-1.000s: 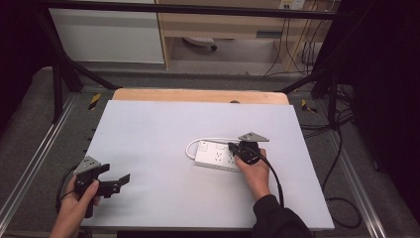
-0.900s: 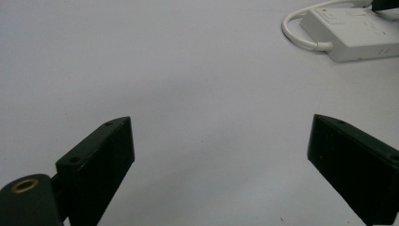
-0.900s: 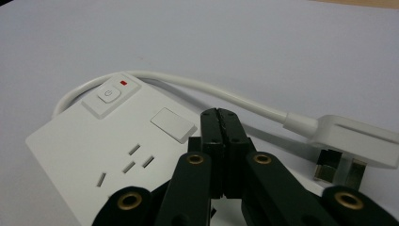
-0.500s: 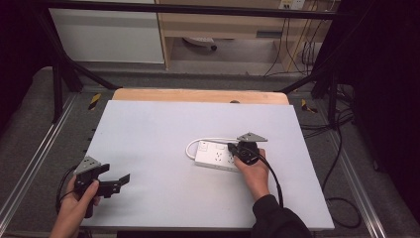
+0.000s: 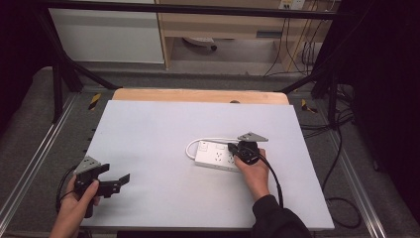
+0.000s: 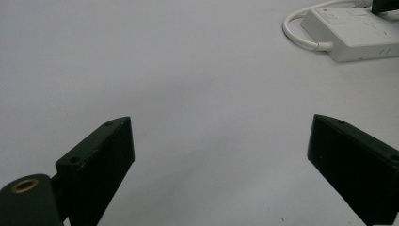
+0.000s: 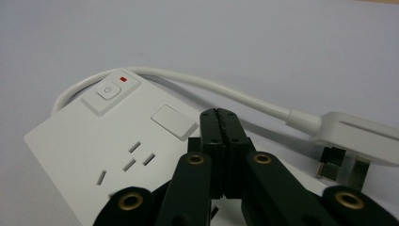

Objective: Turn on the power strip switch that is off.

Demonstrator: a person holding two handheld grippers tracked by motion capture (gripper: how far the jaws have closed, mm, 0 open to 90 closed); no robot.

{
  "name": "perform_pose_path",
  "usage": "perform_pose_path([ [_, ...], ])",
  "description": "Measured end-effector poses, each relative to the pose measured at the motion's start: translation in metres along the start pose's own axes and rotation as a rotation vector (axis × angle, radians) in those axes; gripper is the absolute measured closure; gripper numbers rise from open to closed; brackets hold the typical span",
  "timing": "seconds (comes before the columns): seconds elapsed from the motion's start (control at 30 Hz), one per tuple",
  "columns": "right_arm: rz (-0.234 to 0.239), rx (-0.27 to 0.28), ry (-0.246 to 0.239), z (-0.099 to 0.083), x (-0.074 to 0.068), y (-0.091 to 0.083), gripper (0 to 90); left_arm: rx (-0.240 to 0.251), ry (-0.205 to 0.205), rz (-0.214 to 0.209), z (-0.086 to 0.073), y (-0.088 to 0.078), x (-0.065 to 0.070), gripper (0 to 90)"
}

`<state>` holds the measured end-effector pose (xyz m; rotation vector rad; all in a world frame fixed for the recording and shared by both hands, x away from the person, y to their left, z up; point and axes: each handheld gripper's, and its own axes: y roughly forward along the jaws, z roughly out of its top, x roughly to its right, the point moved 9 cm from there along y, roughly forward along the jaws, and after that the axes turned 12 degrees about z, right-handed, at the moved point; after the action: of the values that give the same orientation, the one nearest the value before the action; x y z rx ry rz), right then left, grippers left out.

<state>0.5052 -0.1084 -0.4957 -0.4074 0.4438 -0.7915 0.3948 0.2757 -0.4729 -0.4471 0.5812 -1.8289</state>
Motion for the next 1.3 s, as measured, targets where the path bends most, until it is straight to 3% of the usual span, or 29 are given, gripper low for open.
perform_pose_path([
  [0.9, -0.004, 0.079, -0.003, 0.015, 0.002, -0.02, 82.0, -0.007, -0.001, 0.009, -0.001, 0.001, -0.001, 7.8],
  [1.1, -0.003, 0.087, 0.002, 0.017, 0.002, -0.022, 76.9, -0.009, -0.004, 0.009, -0.001, 0.001, -0.001, 7.8],
  [1.3, -0.009, 0.098, 0.014, 0.02, 0.003, -0.026, 65.8, -0.01, -0.005, 0.011, -0.001, 0.001, -0.001, 7.8],
])
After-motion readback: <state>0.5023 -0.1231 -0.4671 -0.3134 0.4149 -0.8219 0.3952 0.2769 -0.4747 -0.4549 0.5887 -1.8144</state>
